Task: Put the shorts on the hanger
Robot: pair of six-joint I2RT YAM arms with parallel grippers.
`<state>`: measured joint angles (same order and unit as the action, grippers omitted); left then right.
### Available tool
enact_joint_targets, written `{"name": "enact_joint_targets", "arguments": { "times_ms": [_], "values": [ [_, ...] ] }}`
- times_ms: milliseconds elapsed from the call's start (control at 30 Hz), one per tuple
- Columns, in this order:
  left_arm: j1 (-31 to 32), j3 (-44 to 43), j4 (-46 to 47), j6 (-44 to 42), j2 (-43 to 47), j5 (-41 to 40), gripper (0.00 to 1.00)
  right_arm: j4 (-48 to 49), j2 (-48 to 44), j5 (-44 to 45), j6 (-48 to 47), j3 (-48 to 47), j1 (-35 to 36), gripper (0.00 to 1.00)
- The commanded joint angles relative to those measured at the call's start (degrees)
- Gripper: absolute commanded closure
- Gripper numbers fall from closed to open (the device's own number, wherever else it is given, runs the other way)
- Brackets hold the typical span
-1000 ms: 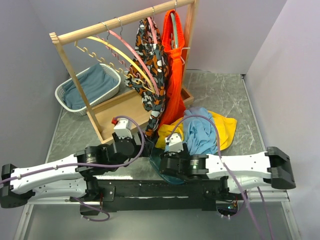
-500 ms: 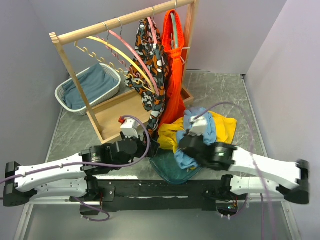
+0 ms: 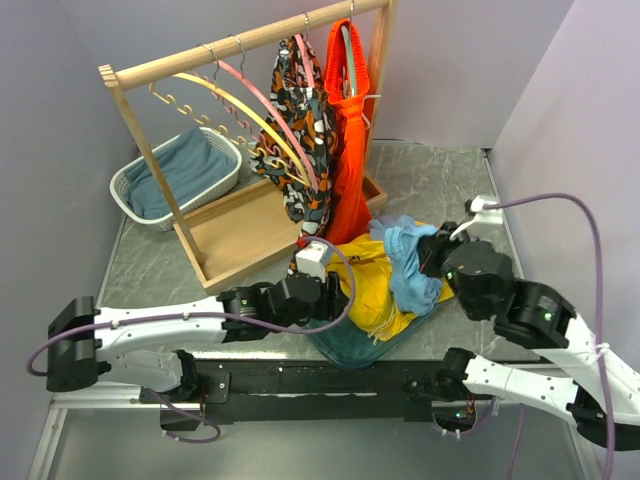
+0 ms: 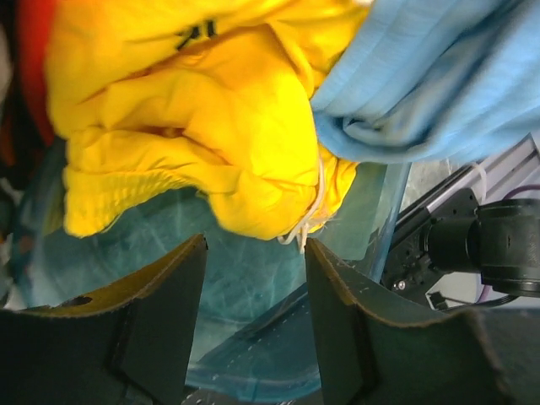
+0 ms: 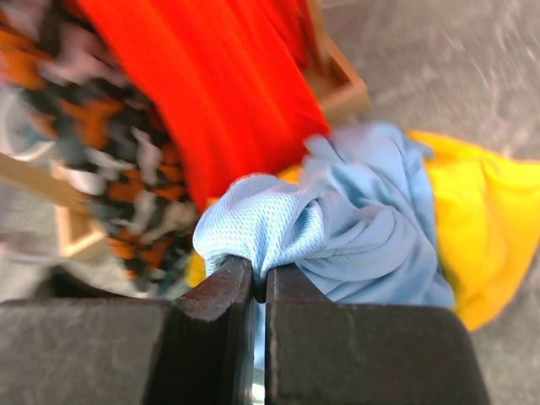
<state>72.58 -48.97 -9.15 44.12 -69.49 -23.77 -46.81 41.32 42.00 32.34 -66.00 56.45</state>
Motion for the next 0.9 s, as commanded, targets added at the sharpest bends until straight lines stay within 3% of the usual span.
{"name": "enact_joint_targets", "arguments": {
  "times_ms": [0, 233, 433, 700, 867],
  "values": [
    [-0.2, -4.2, 6.4, -3.4, -1.4, 3.1, 0.44, 4.9, 0.7, -2.9, -6.6, -11.1, -0.3, 1.0],
    [-0.2, -6.7, 7.6, -4.8, -2.1, 3.3, 0.43, 5.6, 5.7, -7.7, -9.8, -26.5, -0.3, 1.0],
    [-0.5, -6.8, 4.7, -0.7, -1.1, -2.2, 0.41, 7.4, 8.8, -11.8, -9.8, -29.6, -0.3, 1.0],
    [-2.4, 4.2, 11.7, 17.1, 8.8, -0.5, 0.5, 9.1, 6.3, -11.6, -8.8, -24.7, -0.4, 1.0],
    [-2.4, 3.9, 11.0, 27.8, 5.0, -1.4, 0.49, 8.9, 5.9, -11.6, -8.6, -24.5, -0.4, 1.0]
  ]
}}
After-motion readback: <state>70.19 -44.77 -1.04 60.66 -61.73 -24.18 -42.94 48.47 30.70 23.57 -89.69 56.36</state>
